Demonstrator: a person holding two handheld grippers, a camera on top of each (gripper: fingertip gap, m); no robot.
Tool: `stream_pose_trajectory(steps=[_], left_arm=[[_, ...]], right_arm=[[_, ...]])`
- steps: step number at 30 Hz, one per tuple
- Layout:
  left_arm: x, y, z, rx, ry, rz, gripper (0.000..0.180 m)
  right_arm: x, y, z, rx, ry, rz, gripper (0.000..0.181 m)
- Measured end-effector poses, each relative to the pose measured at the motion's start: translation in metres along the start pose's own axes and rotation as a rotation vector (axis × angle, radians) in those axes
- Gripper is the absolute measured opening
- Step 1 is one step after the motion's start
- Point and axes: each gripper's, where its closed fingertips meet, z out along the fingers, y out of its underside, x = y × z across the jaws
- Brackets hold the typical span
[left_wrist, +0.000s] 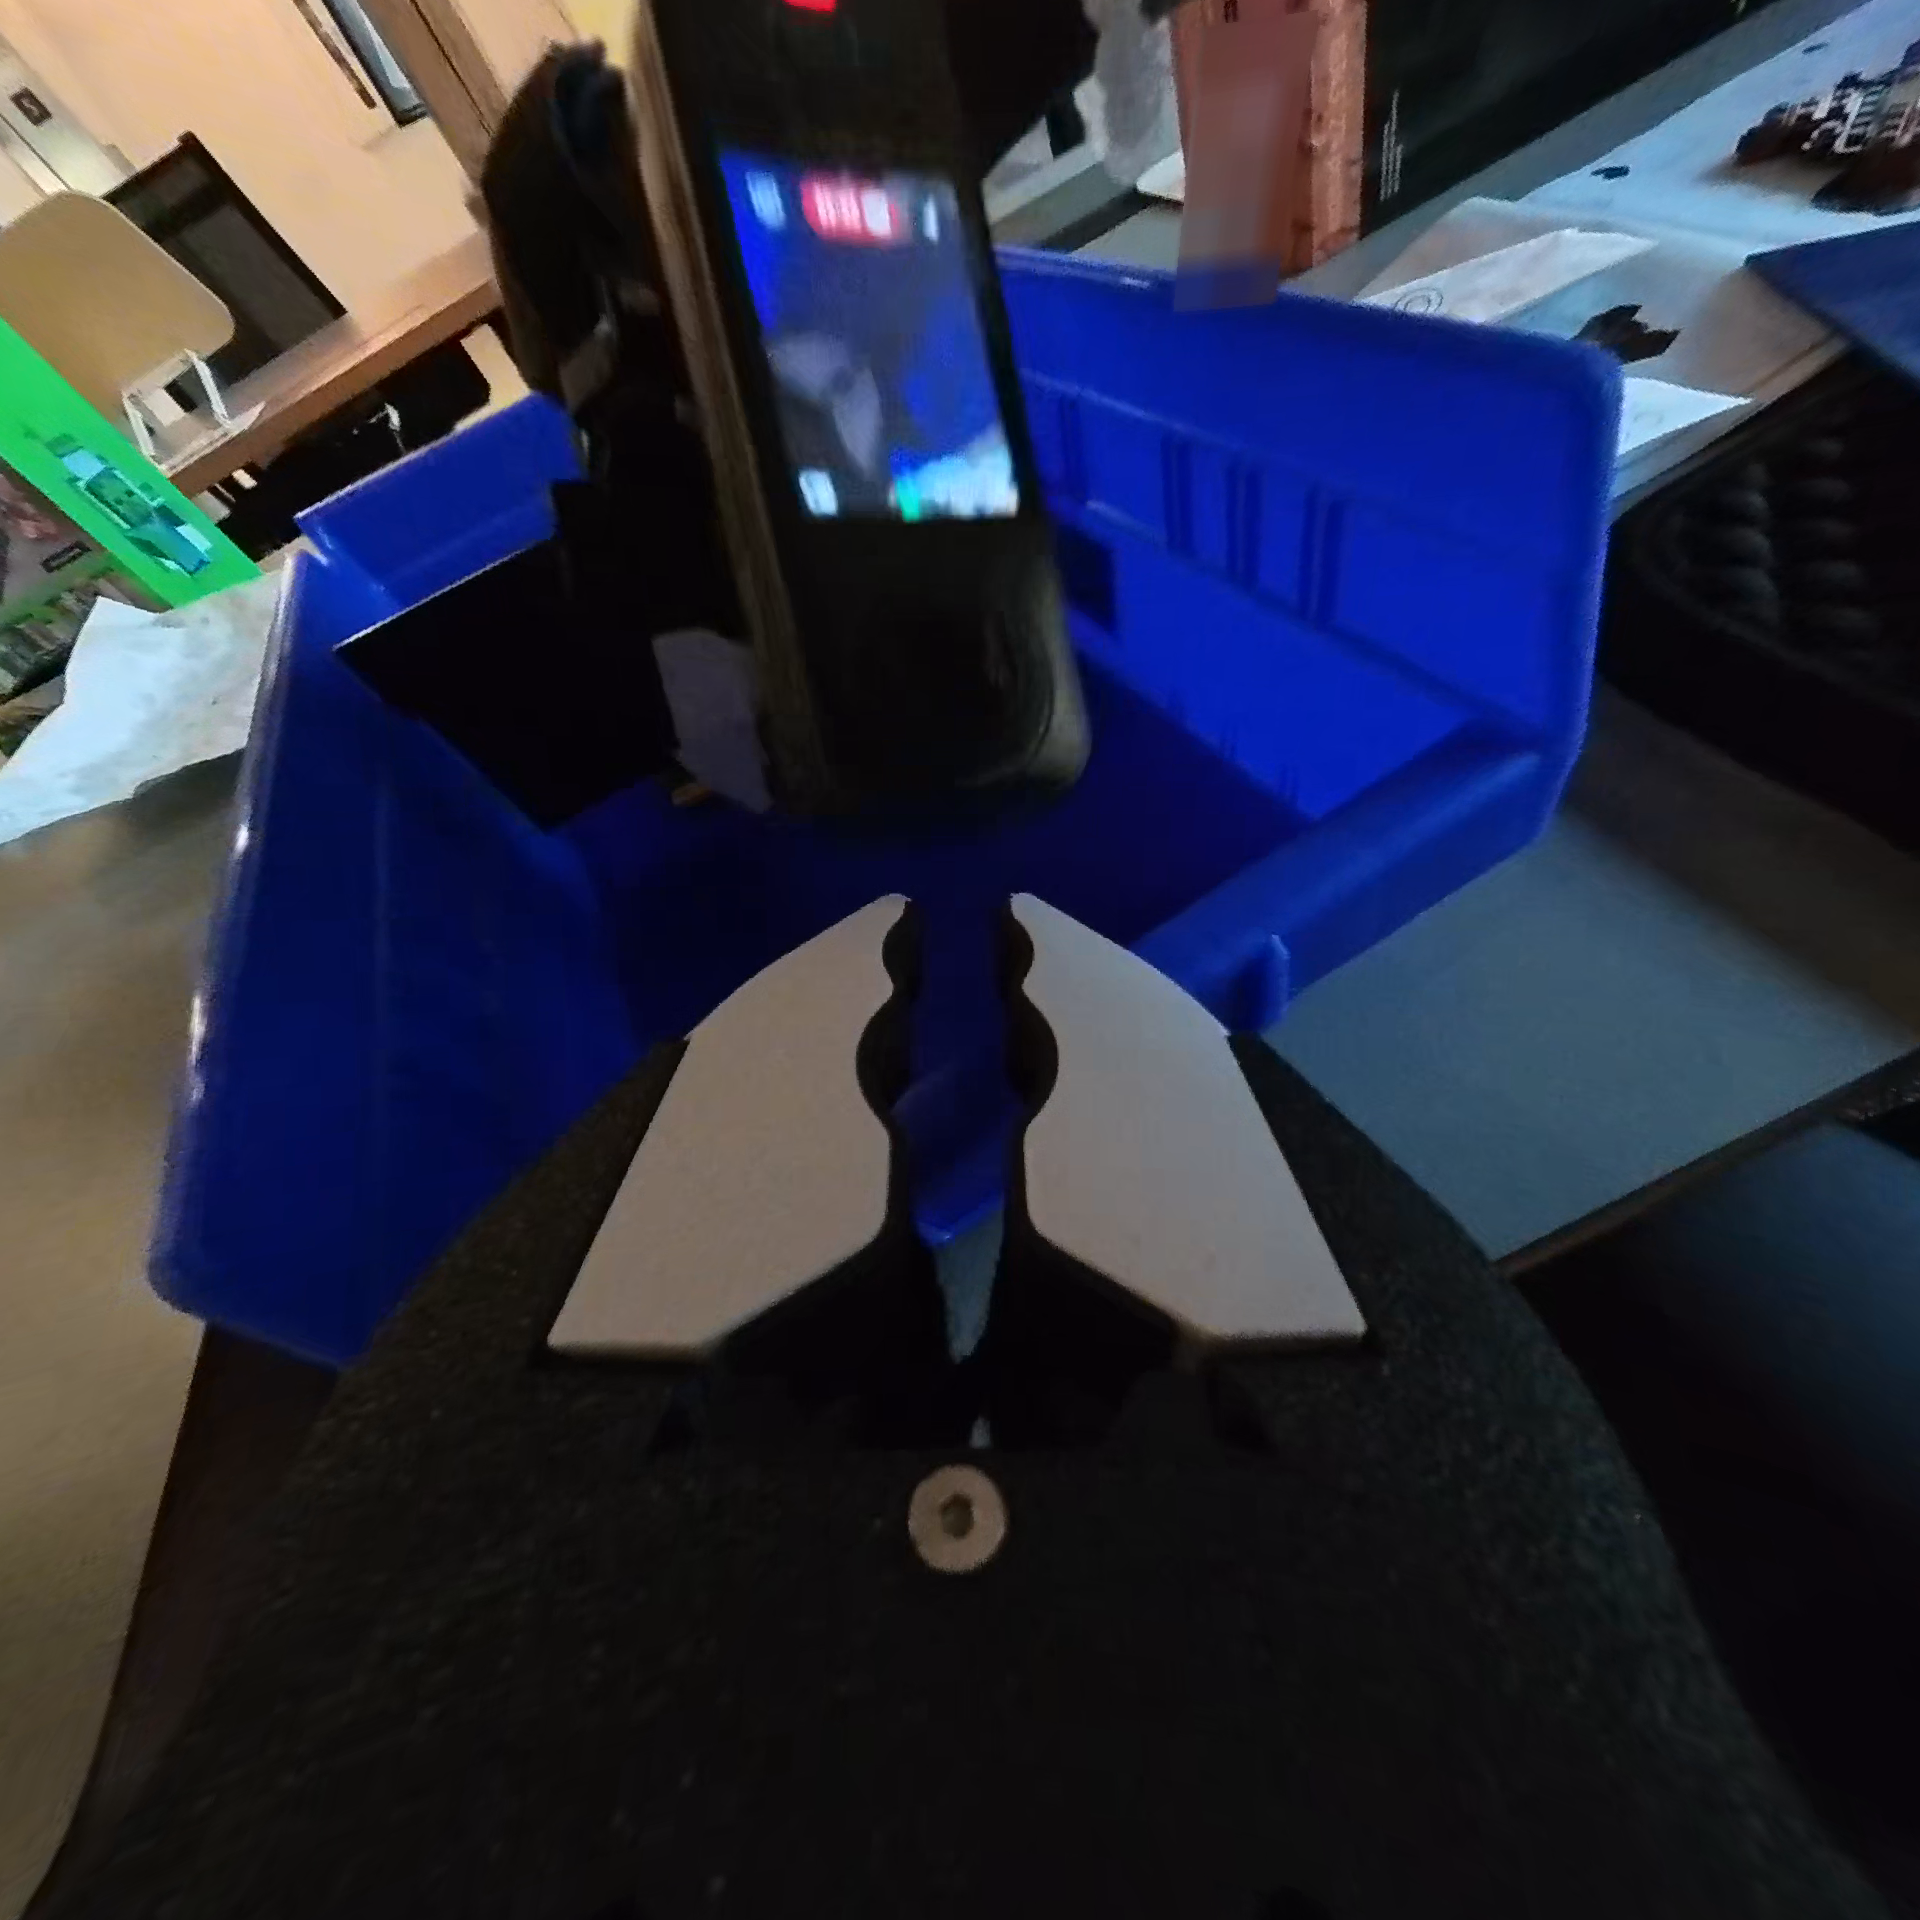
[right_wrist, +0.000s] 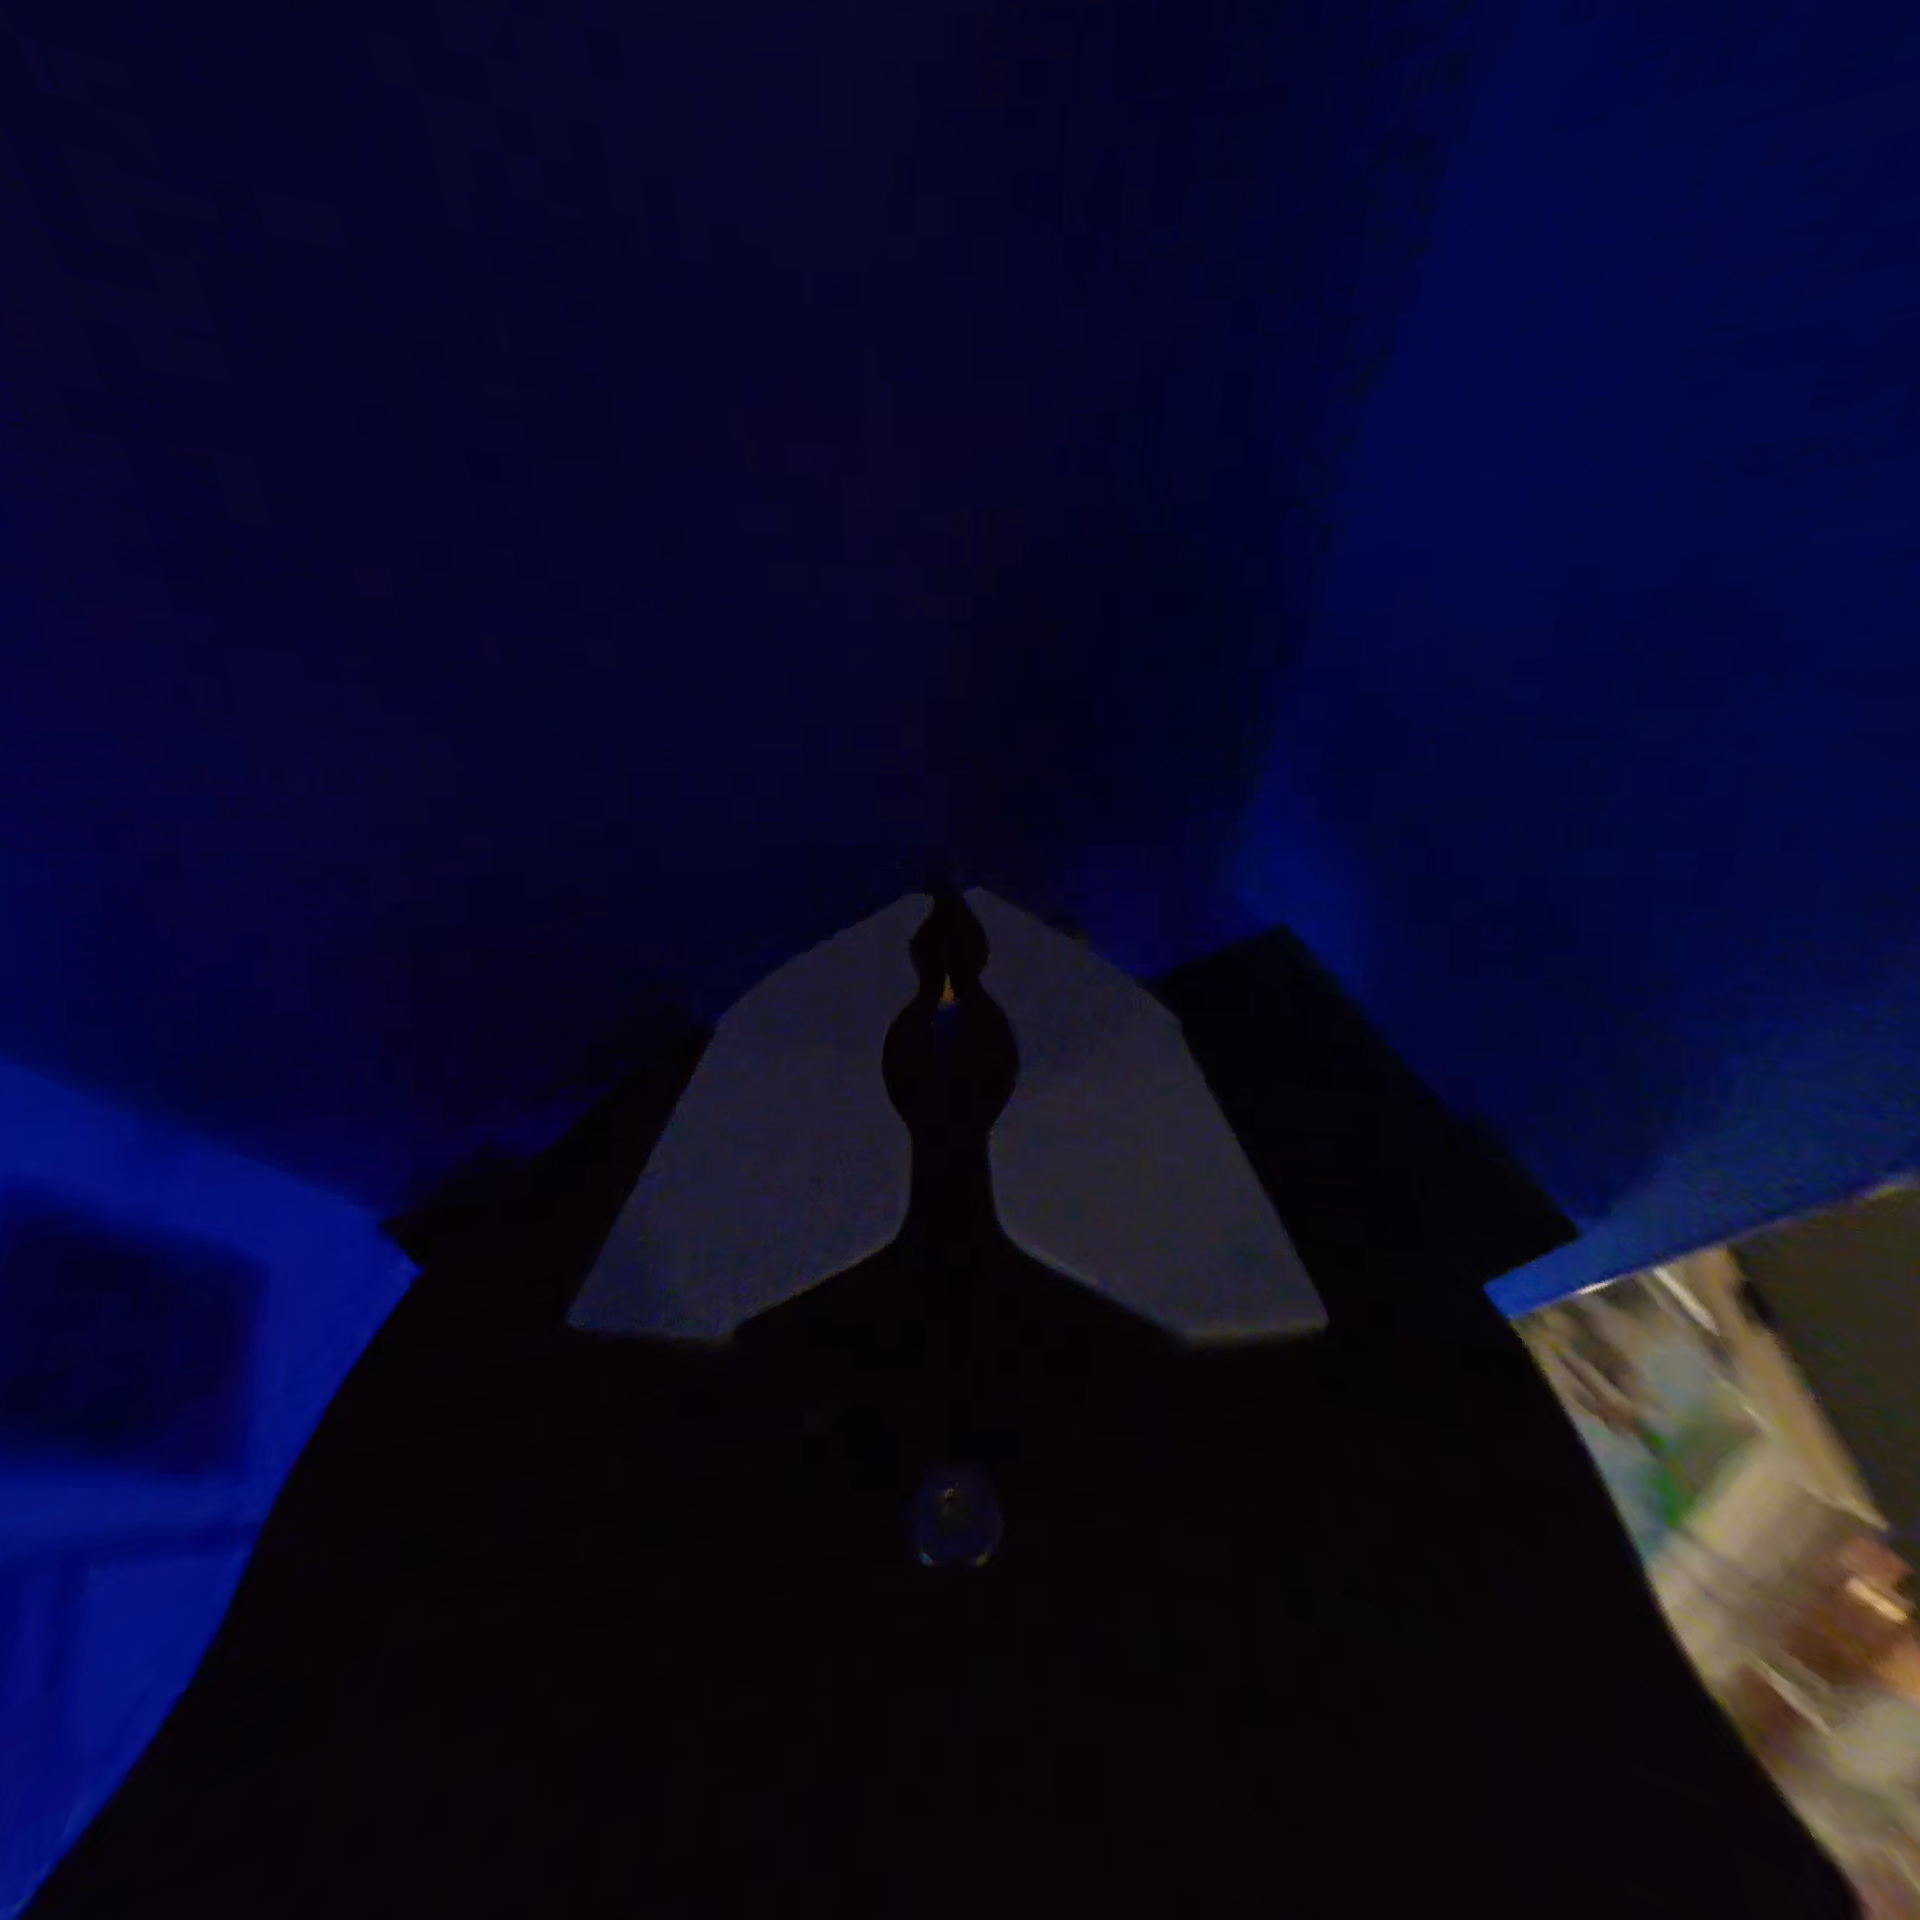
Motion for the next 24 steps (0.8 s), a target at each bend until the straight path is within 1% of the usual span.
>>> stream_pose_trajectory(steps=[2,4,8,10,13,15,16,18,19,21,24], left_arm=[[-0.003,-0.001,0.000,0.011,0.005,-0.019,0.012],[-0.004,-0.002,0.001,0.018,0.005,-0.033,0.011],[-0.003,-0.002,0.000,0.025,0.010,-0.022,0.011],[-0.002,0.000,0.001,0.006,0.014,-0.019,0.011],[-0.002,0.005,0.001,-0.027,0.010,0.015,0.010],[-0.002,0.002,0.001,-0.007,0.009,0.005,0.010],[-0.002,0.000,0.000,0.009,0.011,-0.010,0.010],[-0.002,-0.001,0.000,0.023,0.023,-0.026,0.011],[-0.001,-0.001,-0.001,0.022,0.028,-0.027,0.011],[0.000,-0.002,-0.001,0.024,0.033,-0.024,0.013],[0.001,-0.001,0.000,0.016,0.027,-0.014,0.014]], right_arm=[[0.002,0.016,0.007,-0.083,0.000,-0.013,0.000],[0.002,0.019,0.007,-0.106,0.004,-0.012,0.000],[0.001,0.010,0.000,-0.076,0.006,-0.031,0.000],[0.000,0.013,0.005,-0.119,-0.004,-0.058,0.000],[0.006,0.019,0.010,-0.192,0.053,-0.147,0.000],[0.006,0.022,0.006,-0.207,0.078,-0.117,0.000],[0.006,0.022,0.001,-0.188,0.093,-0.081,0.000],[0.008,0.021,-0.017,-0.113,0.137,0.019,0.000],[0.009,0.018,-0.029,-0.029,0.143,0.124,0.000],[0.017,0.021,-0.057,0.161,0.156,0.433,0.004],[0.031,0.048,-0.082,0.377,0.112,0.903,0.026]])
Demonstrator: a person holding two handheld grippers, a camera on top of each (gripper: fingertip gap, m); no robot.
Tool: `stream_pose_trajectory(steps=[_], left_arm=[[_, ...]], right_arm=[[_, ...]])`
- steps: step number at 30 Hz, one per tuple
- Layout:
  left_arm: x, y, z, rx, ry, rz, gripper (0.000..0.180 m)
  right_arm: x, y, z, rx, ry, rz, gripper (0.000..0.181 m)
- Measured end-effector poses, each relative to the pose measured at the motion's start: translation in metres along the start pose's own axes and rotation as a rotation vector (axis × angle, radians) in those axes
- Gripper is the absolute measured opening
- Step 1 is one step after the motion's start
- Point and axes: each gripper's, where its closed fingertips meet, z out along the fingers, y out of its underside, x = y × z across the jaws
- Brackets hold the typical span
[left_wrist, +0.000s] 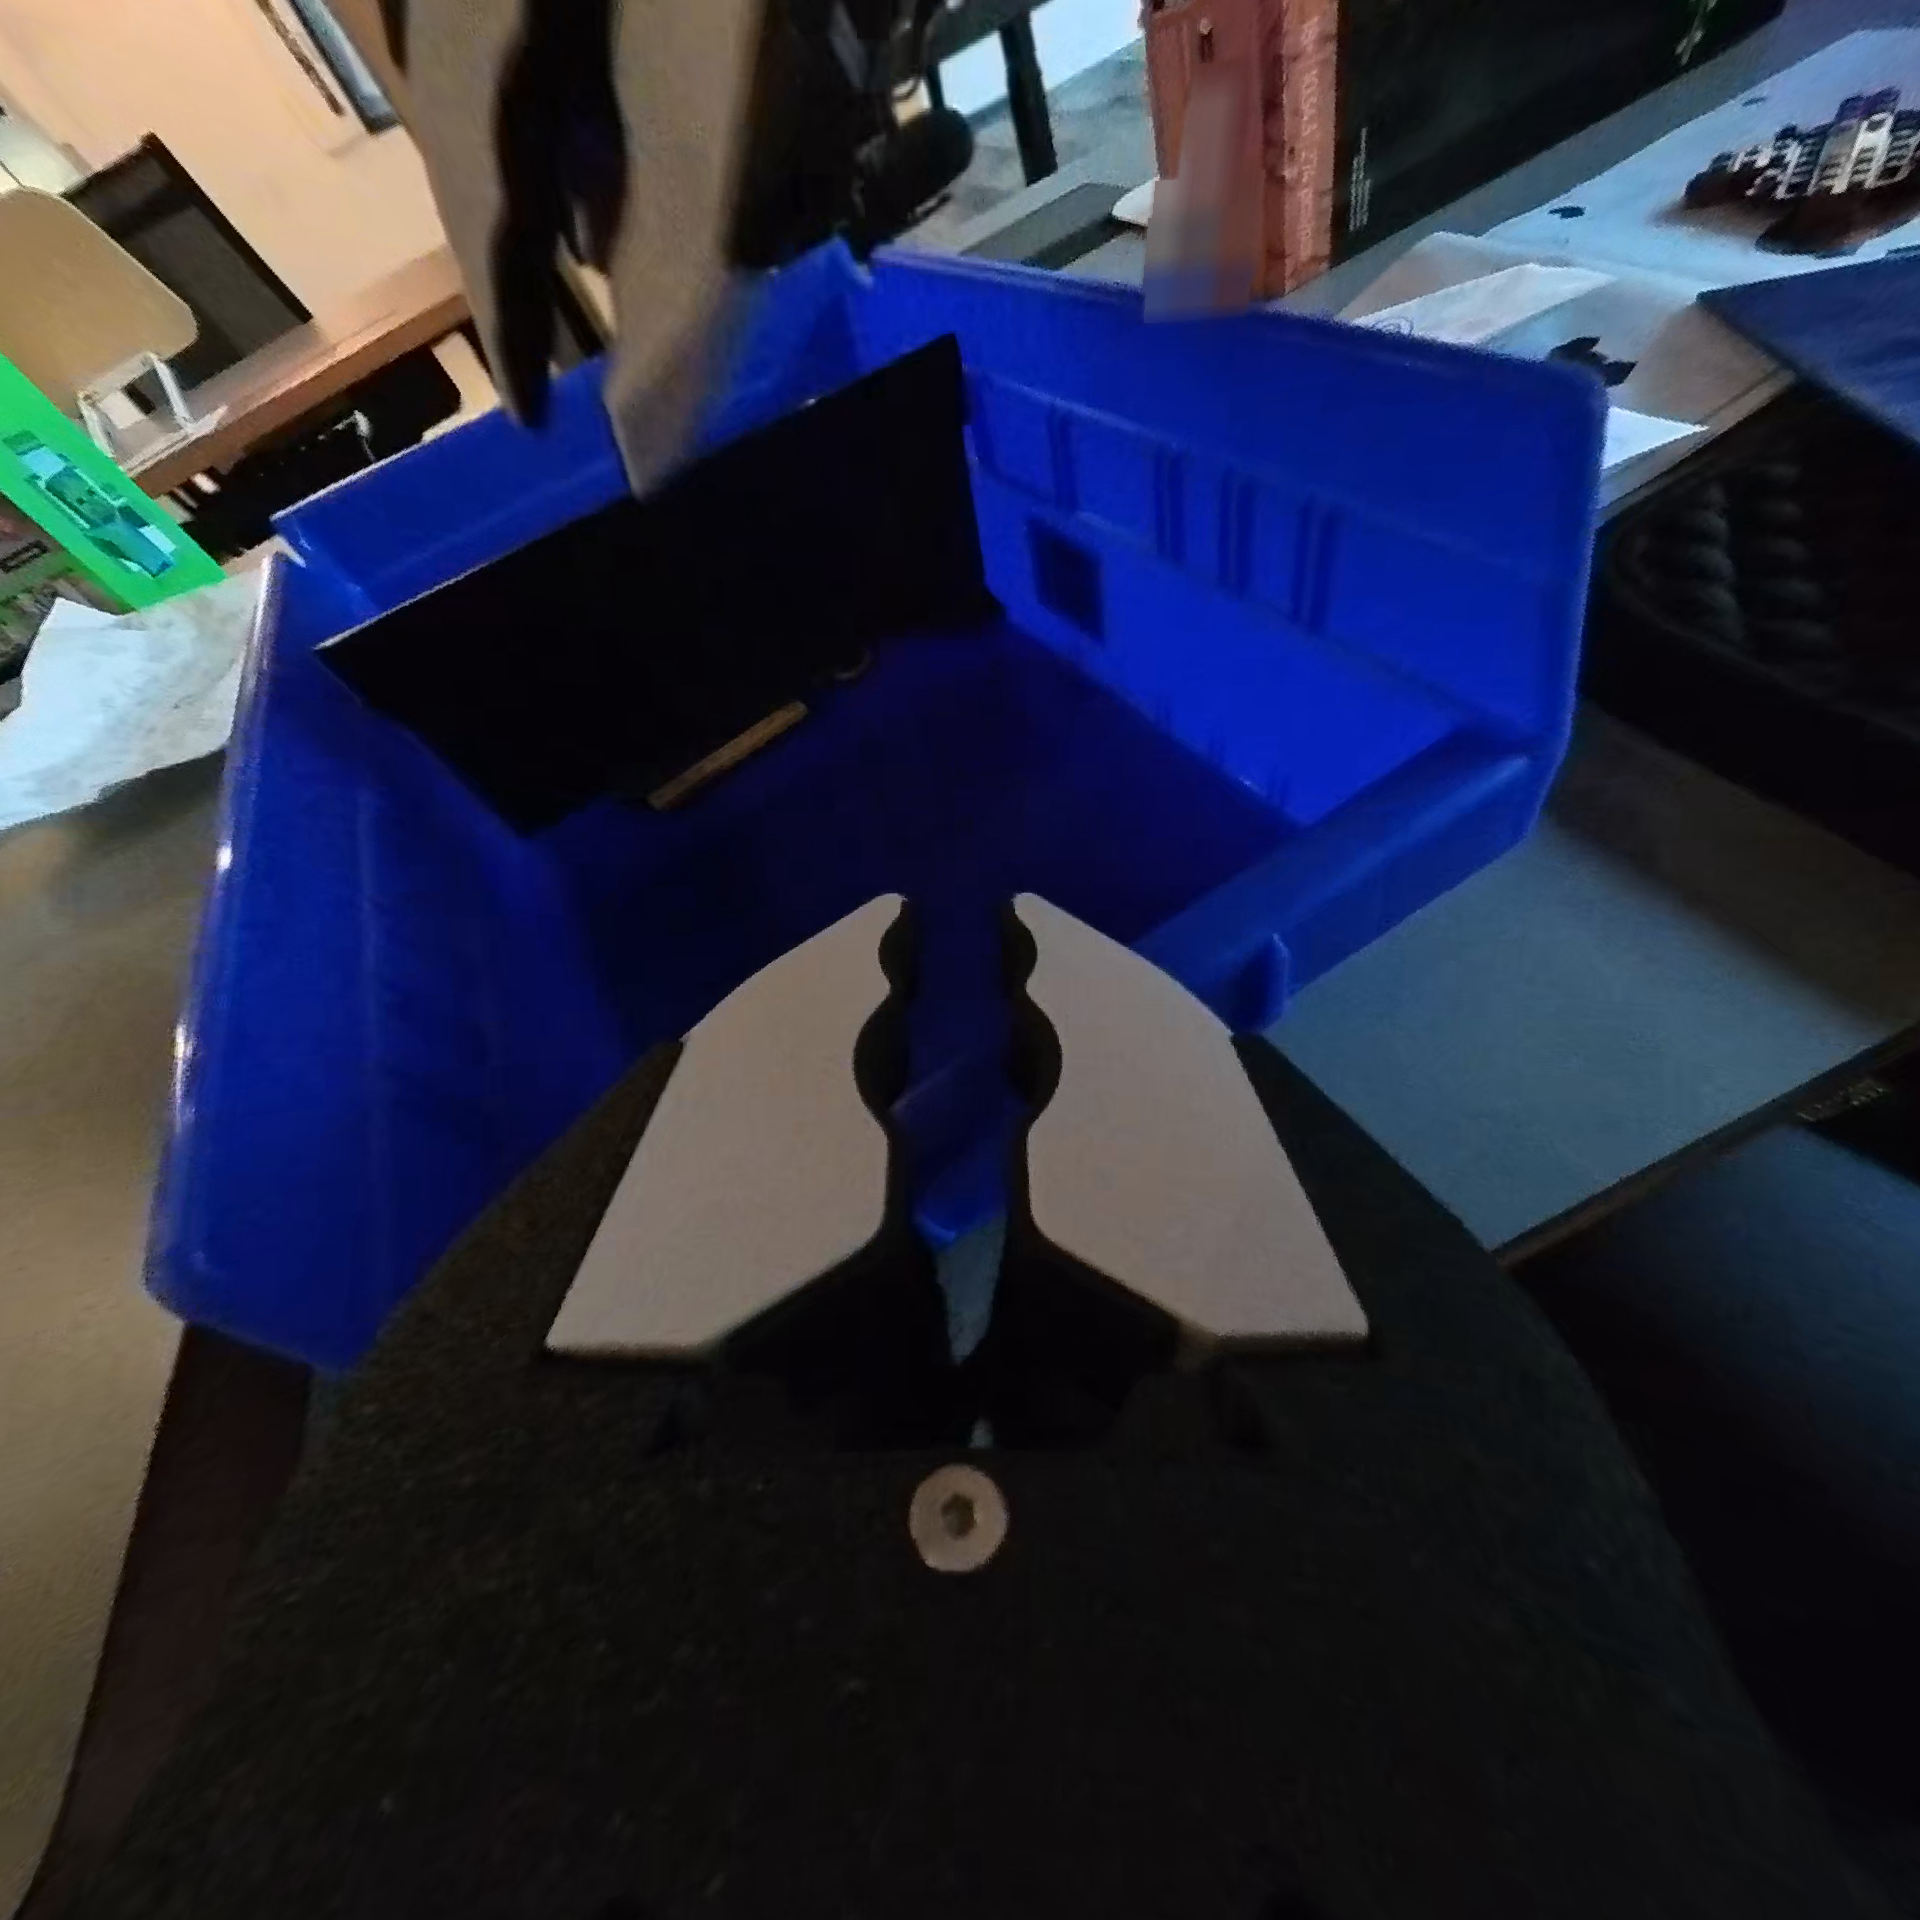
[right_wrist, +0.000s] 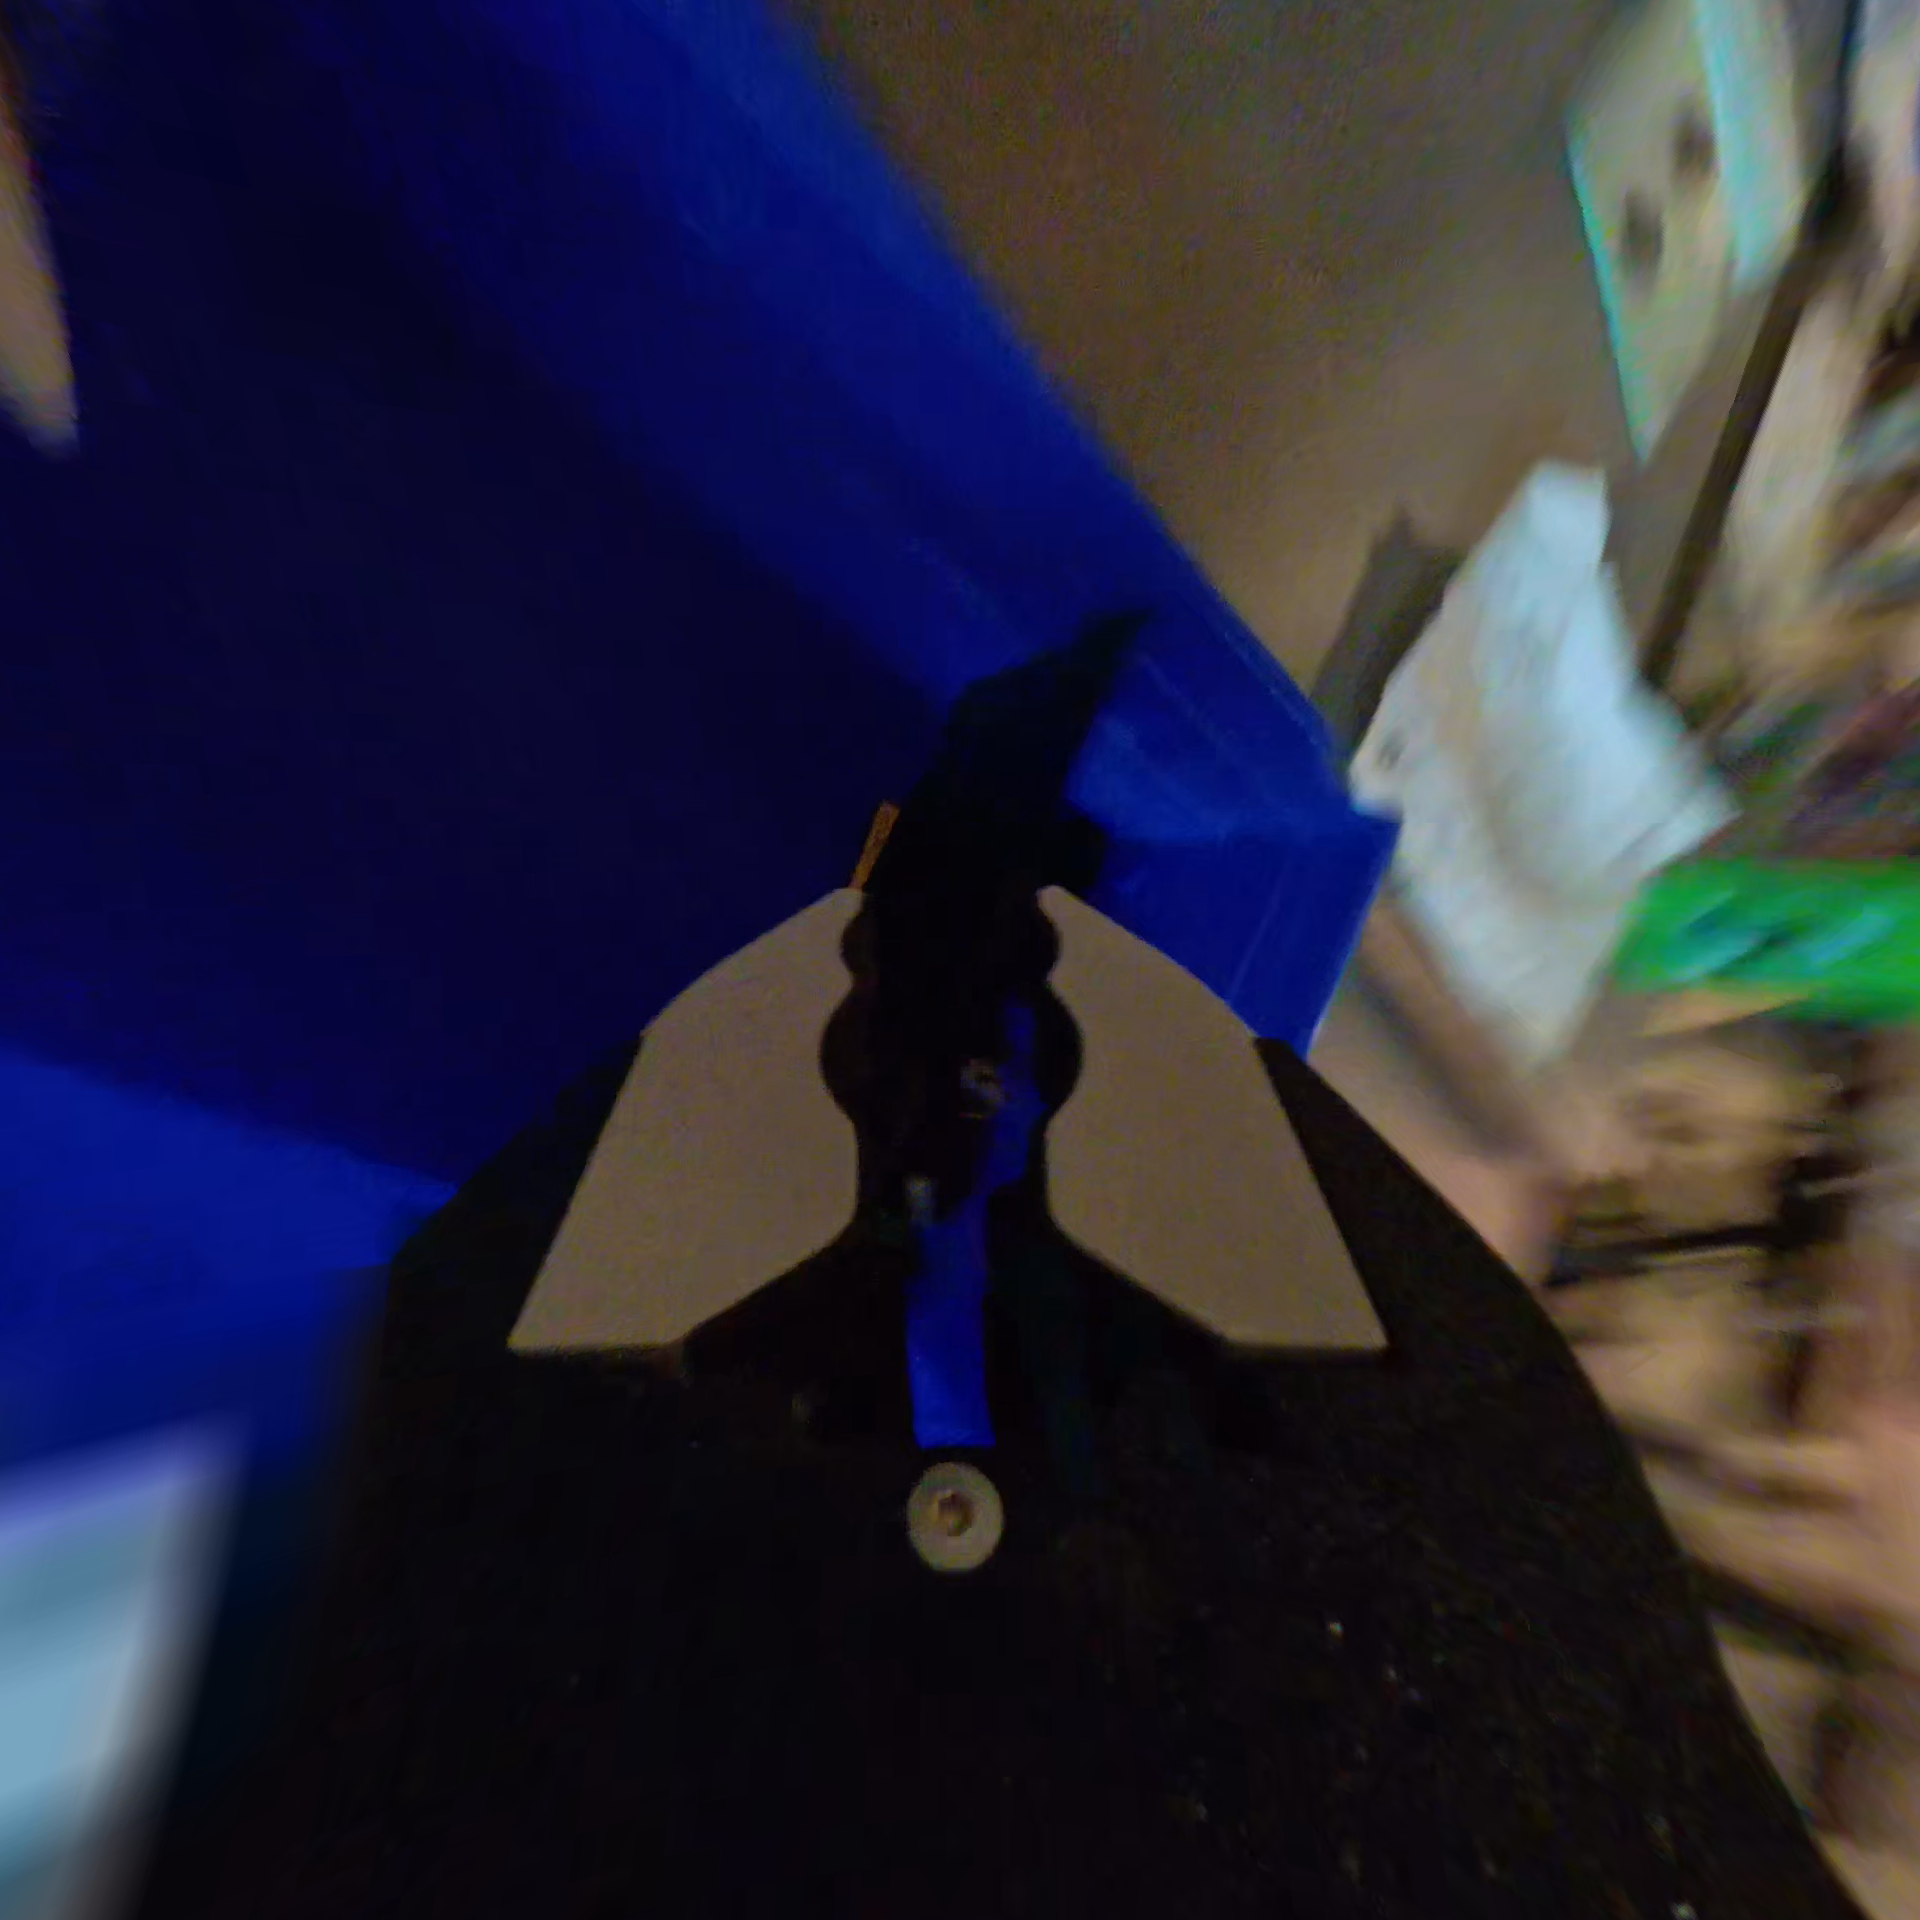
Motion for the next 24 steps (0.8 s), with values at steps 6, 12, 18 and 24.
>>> stream_pose_trajectory(steps=[6,12,18,24], left_arm=[[-0.056,-0.006,-0.022,0.035,-0.437,-0.032,0.018],[-0.101,0.015,-0.079,-0.018,-0.479,-0.382,0.045],[-0.073,0.038,-0.051,-0.084,-0.062,-0.531,0.051],[-0.078,0.047,-0.029,-0.147,-0.103,-0.414,0.025]], right_arm=[[-0.022,0.043,0.029,-0.144,-0.321,0.307,0.041],[-0.014,0.050,0.020,-0.119,-0.266,0.369,0.055],[-0.068,0.008,-0.077,0.130,-0.300,0.166,0.060],[-0.155,0.017,-0.062,-0.025,-0.336,-0.351,0.049]])
